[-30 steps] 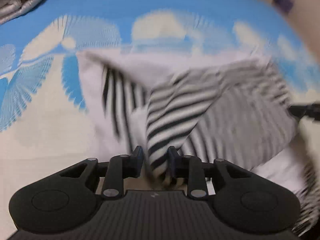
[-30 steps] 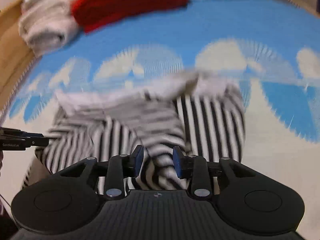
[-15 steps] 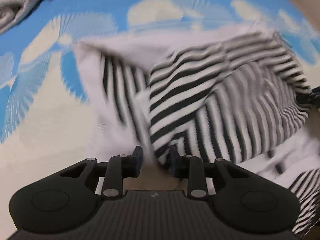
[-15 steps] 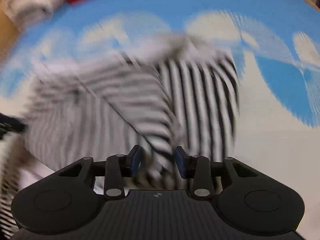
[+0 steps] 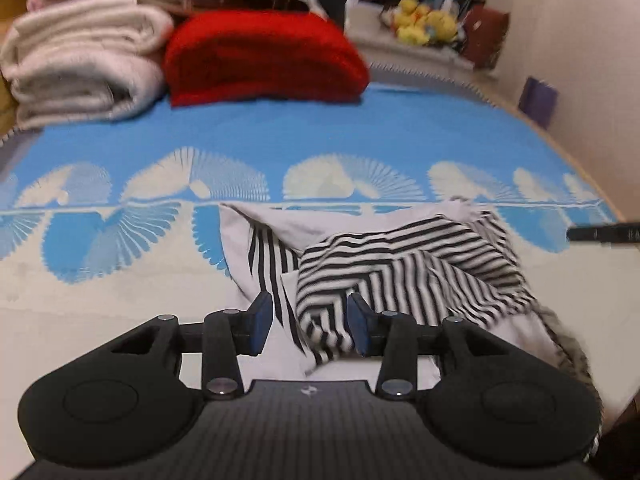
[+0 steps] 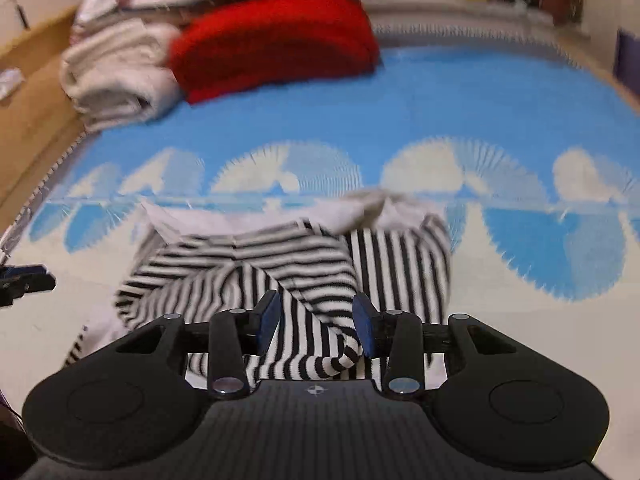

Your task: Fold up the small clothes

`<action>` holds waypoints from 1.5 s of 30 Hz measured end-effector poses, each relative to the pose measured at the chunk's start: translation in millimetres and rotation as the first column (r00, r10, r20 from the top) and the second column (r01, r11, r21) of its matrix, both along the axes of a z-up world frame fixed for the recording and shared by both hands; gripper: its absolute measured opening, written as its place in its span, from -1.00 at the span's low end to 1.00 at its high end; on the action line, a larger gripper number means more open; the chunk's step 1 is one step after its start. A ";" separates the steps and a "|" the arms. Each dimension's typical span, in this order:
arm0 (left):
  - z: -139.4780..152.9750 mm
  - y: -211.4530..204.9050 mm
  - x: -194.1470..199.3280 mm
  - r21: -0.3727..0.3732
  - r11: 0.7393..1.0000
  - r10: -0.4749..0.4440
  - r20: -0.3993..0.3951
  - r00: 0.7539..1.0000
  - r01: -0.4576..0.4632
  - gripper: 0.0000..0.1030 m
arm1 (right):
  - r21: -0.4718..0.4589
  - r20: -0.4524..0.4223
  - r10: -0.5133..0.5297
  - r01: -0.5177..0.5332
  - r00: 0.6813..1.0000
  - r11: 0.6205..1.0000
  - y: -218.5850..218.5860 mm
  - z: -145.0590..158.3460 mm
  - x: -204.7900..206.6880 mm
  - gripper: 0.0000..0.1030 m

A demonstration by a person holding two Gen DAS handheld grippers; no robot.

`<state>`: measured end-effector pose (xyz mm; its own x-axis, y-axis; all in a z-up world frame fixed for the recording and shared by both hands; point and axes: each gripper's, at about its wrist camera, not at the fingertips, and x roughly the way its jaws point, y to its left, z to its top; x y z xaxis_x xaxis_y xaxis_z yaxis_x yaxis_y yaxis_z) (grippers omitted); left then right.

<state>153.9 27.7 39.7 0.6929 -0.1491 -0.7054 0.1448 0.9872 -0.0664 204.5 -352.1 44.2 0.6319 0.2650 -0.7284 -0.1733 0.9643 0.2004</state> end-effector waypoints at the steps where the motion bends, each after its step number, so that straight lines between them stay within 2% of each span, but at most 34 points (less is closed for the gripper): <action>1: 6.5 0.8 -17.6 0.002 1.000 -0.002 0.013 1.000 0.002 -0.11 | 0.006 0.036 -0.009 0.009 0.999 1.000 -3.3 12.1 -16.5 -0.18; 4: 7.9 6.5 -62.4 -0.015 1.000 -0.013 0.018 1.000 0.014 -0.13 | 0.060 0.109 -0.060 0.053 0.992 0.997 -16.2 33.4 -63.6 -0.18; 6: -0.4 9.9 -88.7 -0.033 0.999 -0.002 0.001 1.000 0.002 -0.45 | 0.109 0.123 -0.102 0.089 0.987 0.990 -24.5 34.5 -96.0 -0.18; 8: -14.1 16.4 -105.4 -0.065 0.998 0.006 -0.039 0.999 -0.008 -0.64 | 0.147 0.107 -0.155 0.138 0.982 0.979 -32.6 26.2 -127.7 -0.21; 9: -22.6 18.4 -111.8 -0.077 0.997 0.002 -0.069 0.998 -0.007 -0.75 | 0.156 0.086 -0.175 0.160 0.981 0.975 -35.7 20.1 -138.3 -0.37; 11: -36.4 21.7 -119.5 -0.067 0.998 0.012 -0.125 0.992 -0.020 -0.80 | 0.187 0.045 -0.226 0.214 0.973 0.959 -43.7 7.3 -159.4 -0.64; 13: -44.6 25.7 -124.7 -0.078 0.997 0.011 -0.154 0.988 -0.023 -0.80 | 0.190 0.027 -0.253 0.244 0.967 0.951 -47.3 -8.4 -177.2 -0.70; 15: -54.7 33.3 -127.7 -0.093 0.995 0.028 -0.201 0.979 -0.048 -0.80 | 0.151 -0.007 -0.290 0.288 0.957 0.946 -50.9 -25.7 -189.2 -0.71; 17: -67.4 45.0 -128.1 -0.107 0.988 0.073 -0.282 0.957 -0.107 -0.80 | 0.175 -0.056 -0.311 0.316 0.949 0.932 -59.7 -46.3 -197.1 -0.68; 19: -74.6 54.4 -127.9 -0.100 0.981 0.118 -0.366 0.923 -0.165 -0.80 | 0.218 -0.170 -0.349 0.381 0.921 0.899 -68.9 -71.0 -200.0 -0.64; 21: -78.7 60.1 -128.4 -0.103 0.976 0.138 -0.400 0.906 -0.194 -0.71 | 0.272 -0.280 -0.347 0.420 0.895 0.866 -73.1 -86.0 -197.5 -0.58; 22: -82.4 62.3 -129.0 -0.114 0.973 0.137 -0.408 0.903 -0.199 -0.69 | 0.279 -0.301 -0.330 0.414 0.895 0.866 -71.4 -89.5 -197.9 -0.50; 24: -90.0 66.1 -130.5 -0.143 0.966 0.138 -0.419 0.897 -0.216 -0.40 | 0.234 -0.299 -0.326 0.400 0.897 0.886 -64.6 -93.4 -196.1 -0.17; 29: -113.9 70.9 -128.2 -0.215 0.942 0.154 -0.407 0.900 -0.258 -0.08 | 0.142 -0.322 -0.333 0.393 0.886 0.909 -55.3 -105.6 -190.5 -0.06; 31: -126.3 71.1 -120.8 -0.167 0.939 0.189 -0.481 0.856 -0.301 -0.08 | 0.109 -0.330 -0.340 0.393 0.881 0.913 -55.7 -112.3 -188.5 -0.05; 33: -125.2 67.5 -115.8 -0.155 0.947 0.178 -0.472 0.863 -0.280 -0.08 | 0.098 -0.343 -0.339 0.392 0.876 0.915 -59.3 -117.0 -186.2 -0.03; 38: -136.7 57.5 -108.4 -0.114 0.960 0.160 -0.522 0.838 -0.255 -0.08 | 0.084 -0.380 -0.337 0.395 0.861 0.915 -62.7 -128.6 -181.5 0.01; 45: -145.7 53.7 -109.7 -0.095 0.973 0.127 -0.536 0.835 -0.210 -0.10 | 0.090 -0.391 -0.319 0.381 0.863 0.920 -55.9 -129.0 -175.5 0.01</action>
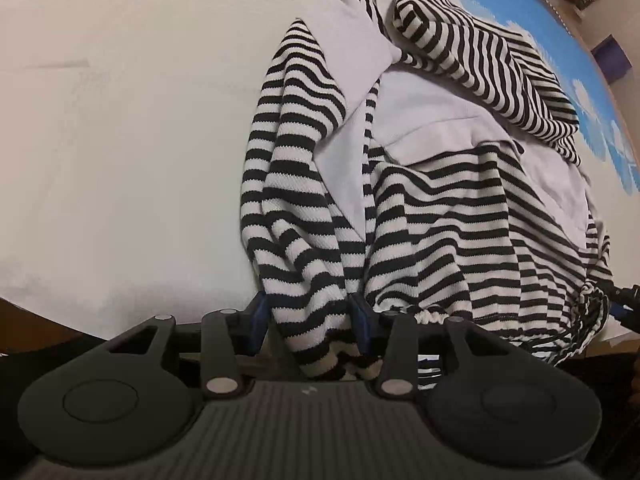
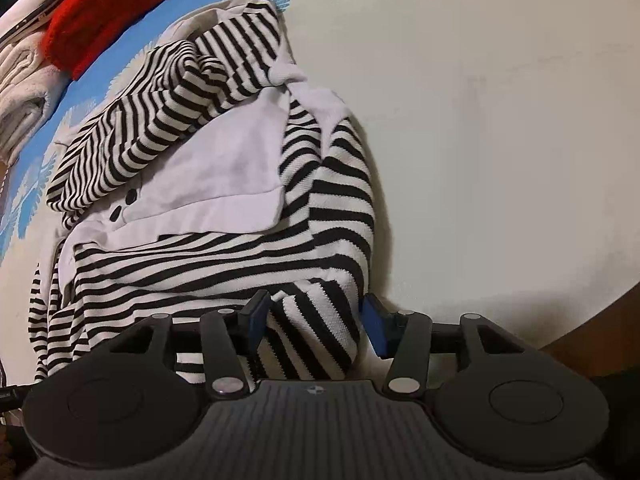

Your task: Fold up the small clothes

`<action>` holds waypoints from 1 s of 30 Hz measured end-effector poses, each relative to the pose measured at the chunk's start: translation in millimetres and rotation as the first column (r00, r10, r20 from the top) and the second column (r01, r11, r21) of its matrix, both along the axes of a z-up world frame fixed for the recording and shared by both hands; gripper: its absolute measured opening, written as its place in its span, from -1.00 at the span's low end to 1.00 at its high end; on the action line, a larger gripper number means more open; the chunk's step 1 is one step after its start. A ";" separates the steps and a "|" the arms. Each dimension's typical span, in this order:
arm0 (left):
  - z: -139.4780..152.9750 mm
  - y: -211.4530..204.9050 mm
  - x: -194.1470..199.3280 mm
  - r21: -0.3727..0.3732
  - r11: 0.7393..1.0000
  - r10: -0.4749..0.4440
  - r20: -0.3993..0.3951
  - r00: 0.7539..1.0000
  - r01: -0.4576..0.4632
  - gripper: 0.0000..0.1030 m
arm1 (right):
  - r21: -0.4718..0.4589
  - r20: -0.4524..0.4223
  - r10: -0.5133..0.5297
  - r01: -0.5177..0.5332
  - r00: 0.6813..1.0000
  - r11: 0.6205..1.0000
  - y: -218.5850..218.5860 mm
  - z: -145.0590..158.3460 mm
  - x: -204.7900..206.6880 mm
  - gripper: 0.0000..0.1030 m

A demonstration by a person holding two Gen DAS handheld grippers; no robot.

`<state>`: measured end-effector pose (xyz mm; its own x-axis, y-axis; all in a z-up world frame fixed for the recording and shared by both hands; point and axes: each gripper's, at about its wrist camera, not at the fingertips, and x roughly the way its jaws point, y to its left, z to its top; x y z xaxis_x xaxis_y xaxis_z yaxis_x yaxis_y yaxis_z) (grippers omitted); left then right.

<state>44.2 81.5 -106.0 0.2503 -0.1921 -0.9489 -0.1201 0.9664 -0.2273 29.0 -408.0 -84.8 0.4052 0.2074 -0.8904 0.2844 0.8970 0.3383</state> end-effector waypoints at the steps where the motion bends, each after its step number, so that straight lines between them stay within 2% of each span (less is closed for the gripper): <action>1: -0.3 0.2 -0.3 0.000 1.000 0.000 -0.001 1.000 0.000 -0.13 | 0.000 0.001 0.007 -0.007 1.000 1.000 2.0 0.2 0.7 0.01; 4: -0.2 -2.5 -0.2 0.003 1.000 -0.014 0.002 1.000 0.014 -0.34 | 0.001 0.002 0.025 -0.025 1.000 1.000 4.9 -0.2 1.3 0.01; 6: 0.7 -6.5 -1.0 0.019 0.999 -0.032 0.008 0.999 0.032 -0.66 | 0.001 0.003 0.030 -0.030 1.000 1.000 4.5 -0.1 0.3 -0.02; 7: 1.3 -8.7 -1.2 0.026 0.999 -0.038 0.013 0.999 0.038 -0.74 | 0.005 0.004 0.031 -0.031 1.000 0.999 3.7 -0.1 -0.5 -0.08; 9: 4.3 -11.0 -2.2 0.034 0.998 -0.046 0.029 0.999 0.045 -0.82 | 0.014 0.011 0.031 -0.031 0.999 0.999 2.1 0.4 -2.4 -0.53; 11: 8.0 -11.7 -2.9 0.035 0.998 -0.044 0.044 0.998 0.043 -0.83 | 0.025 0.025 0.032 -0.033 0.999 0.999 0.8 2.2 -4.6 -0.79; 12: 10.3 -11.9 -3.6 0.035 0.999 -0.044 0.053 0.998 0.042 -0.83 | 0.030 0.037 0.033 -0.034 0.999 0.999 0.3 4.0 -6.0 -0.82; 18: 10.0 -6.4 -4.6 0.006 1.000 -0.020 0.039 0.999 0.020 -0.77 | 0.086 0.091 0.009 -0.017 0.996 0.996 -5.2 14.6 -12.3 -0.83; 19: 8.4 -5.5 -4.1 0.008 1.000 -0.015 0.032 0.999 0.015 -0.77 | 0.093 0.083 0.006 -0.014 0.997 0.996 -5.9 13.3 -11.7 -0.82; 21: 5.1 -4.7 -2.8 0.012 1.000 -0.011 0.015 1.000 0.010 -0.74 | 0.097 0.062 0.007 -0.013 0.998 0.995 -5.8 9.4 -10.3 -0.66; 24: 4.3 -5.3 -1.3 0.008 1.000 -0.012 0.011 1.000 0.012 -0.70 | 0.092 0.039 0.013 -0.016 0.999 0.996 -4.8 4.8 -7.3 -0.56; 30: 0.1 -6.0 0.6 0.004 1.000 -0.009 -0.003 1.000 0.009 -0.66 | 0.075 -0.002 0.037 -0.036 0.999 0.997 0.6 -4.9 -0.7 -0.54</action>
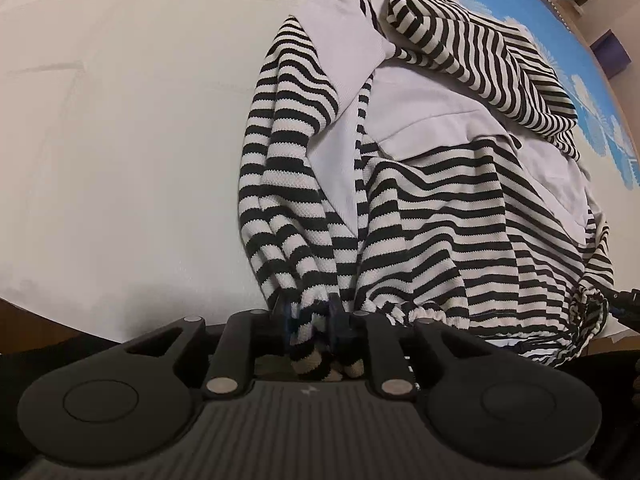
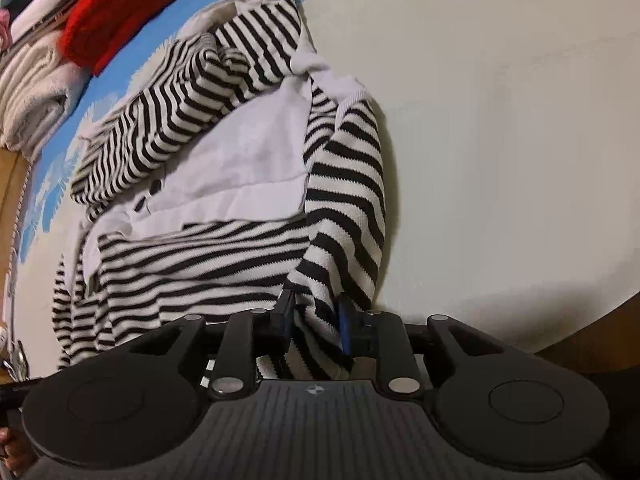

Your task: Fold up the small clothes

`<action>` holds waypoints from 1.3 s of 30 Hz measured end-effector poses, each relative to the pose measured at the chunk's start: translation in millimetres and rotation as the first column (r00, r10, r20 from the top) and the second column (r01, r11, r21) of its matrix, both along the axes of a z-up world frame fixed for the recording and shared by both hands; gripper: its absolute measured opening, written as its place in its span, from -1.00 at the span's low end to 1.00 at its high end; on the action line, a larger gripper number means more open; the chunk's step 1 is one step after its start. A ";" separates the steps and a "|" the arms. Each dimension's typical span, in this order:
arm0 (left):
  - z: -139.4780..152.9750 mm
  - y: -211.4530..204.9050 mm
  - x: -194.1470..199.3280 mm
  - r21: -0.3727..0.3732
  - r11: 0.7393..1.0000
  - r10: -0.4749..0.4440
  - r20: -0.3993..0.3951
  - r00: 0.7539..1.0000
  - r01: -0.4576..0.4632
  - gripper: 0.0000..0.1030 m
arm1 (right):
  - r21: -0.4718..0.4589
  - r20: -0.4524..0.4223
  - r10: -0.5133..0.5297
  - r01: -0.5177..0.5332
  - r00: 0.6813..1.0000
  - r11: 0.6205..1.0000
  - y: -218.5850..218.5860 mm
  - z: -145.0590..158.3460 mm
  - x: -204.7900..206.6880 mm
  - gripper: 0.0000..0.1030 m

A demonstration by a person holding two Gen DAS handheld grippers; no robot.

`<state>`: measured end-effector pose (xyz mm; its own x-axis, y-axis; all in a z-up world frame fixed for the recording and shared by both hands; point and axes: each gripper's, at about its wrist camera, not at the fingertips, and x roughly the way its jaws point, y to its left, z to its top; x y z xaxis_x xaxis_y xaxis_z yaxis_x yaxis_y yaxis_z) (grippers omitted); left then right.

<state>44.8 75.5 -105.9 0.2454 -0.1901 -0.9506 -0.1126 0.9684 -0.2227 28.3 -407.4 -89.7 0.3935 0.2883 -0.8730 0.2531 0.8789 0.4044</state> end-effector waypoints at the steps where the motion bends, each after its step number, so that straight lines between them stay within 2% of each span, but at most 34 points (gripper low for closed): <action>1: -0.4 -0.4 0.3 0.001 1.000 0.000 -0.001 1.000 0.000 -0.66 | -0.006 -0.003 0.007 -0.007 1.000 1.000 1.1 -0.7 0.2 -0.54; 7: -2.3 -0.1 0.6 0.005 1.000 0.002 -0.006 1.000 -0.002 -0.63 | -0.019 -0.003 0.017 -0.017 1.000 1.000 2.6 -1.4 -0.3 -0.54; 14: -2.6 1.0 0.1 0.016 1.000 0.008 -0.006 1.000 -0.007 -0.44 | -0.021 -0.003 0.019 -0.019 1.000 1.000 3.1 -1.4 -0.4 -0.54; 31: -8.2 -1.9 0.2 0.037 0.999 0.003 -0.012 1.000 -0.003 -0.44 | -0.050 0.001 0.033 -0.033 0.999 0.998 5.4 -2.8 -1.2 -0.56; 34: -8.9 -1.9 -1.2 0.043 0.999 -0.007 -0.010 1.000 0.008 -0.45 | -0.054 0.008 0.039 -0.039 0.999 0.998 5.3 -2.1 -2.8 -0.67; 35: -9.1 -2.1 -1.4 0.046 0.999 -0.011 -0.009 1.000 0.012 -0.51 | -0.056 0.011 0.042 -0.041 0.999 0.998 5.3 -1.7 -3.2 -0.73; 37: -7.4 -3.1 -3.2 0.051 0.998 -0.026 0.002 1.000 0.026 -0.80 | -0.063 0.019 0.044 -0.043 0.999 0.997 5.5 -0.4 -4.2 -0.87; 39: -1.2 -4.1 -6.0 0.058 0.997 -0.045 0.029 0.999 0.044 -0.87 | -0.068 0.038 0.046 -0.043 0.998 0.997 4.8 3.2 -5.6 -0.92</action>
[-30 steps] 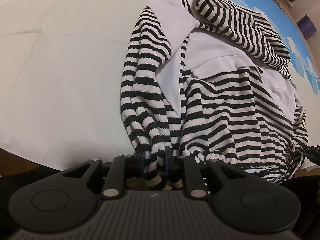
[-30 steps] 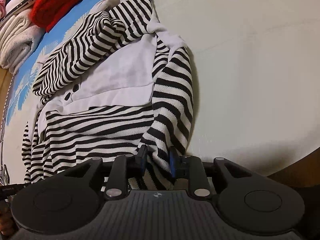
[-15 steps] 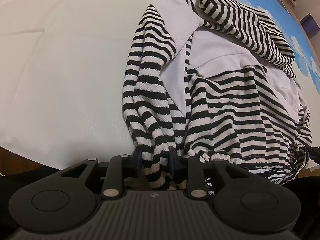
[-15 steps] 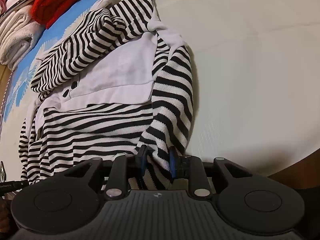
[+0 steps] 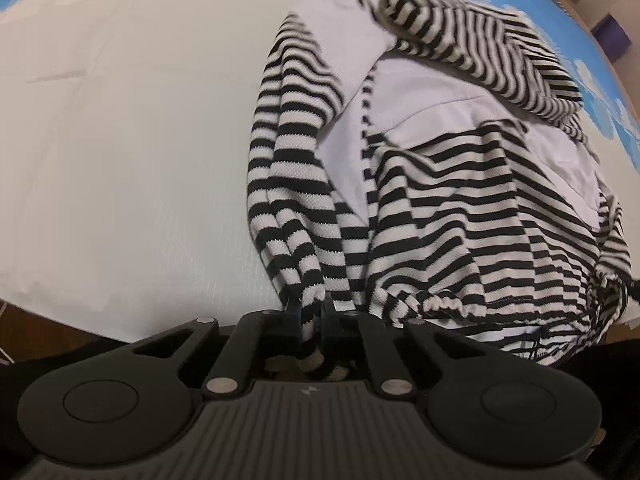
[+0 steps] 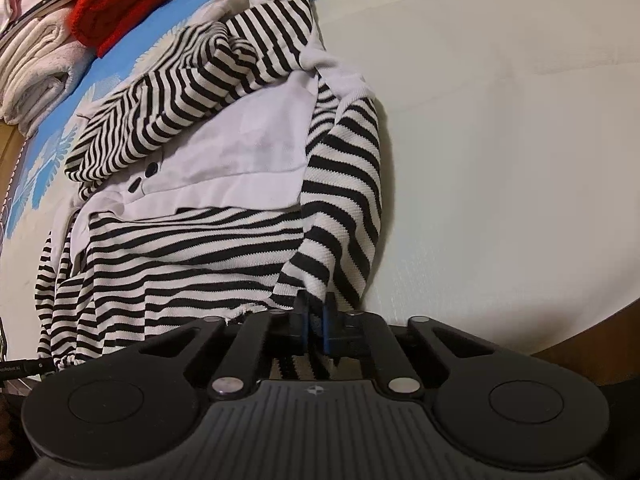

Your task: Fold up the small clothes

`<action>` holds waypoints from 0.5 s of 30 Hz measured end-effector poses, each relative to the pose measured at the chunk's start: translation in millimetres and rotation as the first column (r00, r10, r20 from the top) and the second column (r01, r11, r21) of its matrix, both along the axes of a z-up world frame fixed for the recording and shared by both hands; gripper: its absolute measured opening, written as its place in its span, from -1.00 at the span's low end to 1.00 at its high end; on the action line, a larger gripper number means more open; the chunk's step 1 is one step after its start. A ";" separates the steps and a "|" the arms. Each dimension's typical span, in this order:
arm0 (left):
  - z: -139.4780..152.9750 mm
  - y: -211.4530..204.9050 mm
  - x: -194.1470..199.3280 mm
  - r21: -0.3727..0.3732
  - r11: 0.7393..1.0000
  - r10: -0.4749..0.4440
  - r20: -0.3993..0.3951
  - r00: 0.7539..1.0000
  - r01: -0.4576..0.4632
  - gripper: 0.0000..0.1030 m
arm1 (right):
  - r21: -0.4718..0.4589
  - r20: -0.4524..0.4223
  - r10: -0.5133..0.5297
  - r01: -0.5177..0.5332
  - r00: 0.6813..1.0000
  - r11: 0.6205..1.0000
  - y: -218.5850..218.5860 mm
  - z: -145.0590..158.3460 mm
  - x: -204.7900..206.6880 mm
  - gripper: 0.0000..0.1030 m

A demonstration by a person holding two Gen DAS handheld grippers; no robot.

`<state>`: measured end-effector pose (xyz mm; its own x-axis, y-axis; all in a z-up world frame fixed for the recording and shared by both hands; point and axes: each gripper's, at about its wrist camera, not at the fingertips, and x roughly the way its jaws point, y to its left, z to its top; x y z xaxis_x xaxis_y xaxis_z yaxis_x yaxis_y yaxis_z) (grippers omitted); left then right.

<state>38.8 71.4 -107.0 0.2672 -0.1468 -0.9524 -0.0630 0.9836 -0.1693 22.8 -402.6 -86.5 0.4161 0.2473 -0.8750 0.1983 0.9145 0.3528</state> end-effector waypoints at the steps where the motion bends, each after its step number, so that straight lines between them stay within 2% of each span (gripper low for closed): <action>1: 4.7 0.5 -1.4 0.002 1.000 -0.007 0.013 1.000 0.006 -0.88 | -0.001 0.014 -0.001 0.001 1.000 1.000 -0.7 2.6 -0.9 -0.92; 5: 38.9 2.5 -12.4 0.002 0.999 -0.048 0.098 0.994 0.048 -0.89 | 0.054 0.109 -0.005 -0.001 0.994 0.999 -8.5 28.0 -7.4 -0.93; 10: 87.7 4.4 -33.3 -0.010 0.995 -0.092 0.203 0.975 0.096 -0.90 | 0.156 0.257 -0.032 -0.009 0.966 0.988 -24.5 73.1 -31.2 -0.94; 15: 140.9 20.4 -69.5 -0.057 0.991 -0.097 0.293 0.951 0.119 -0.91 | 0.221 0.312 -0.063 -0.007 0.948 0.975 -34.9 102.1 -68.9 -0.95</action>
<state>-30.6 91.8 33.9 0.5079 -0.2562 -0.8224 0.1049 0.9660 -0.2361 -46.1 -437.5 15.5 0.6709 0.4003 -0.6242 0.0690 0.8045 0.5900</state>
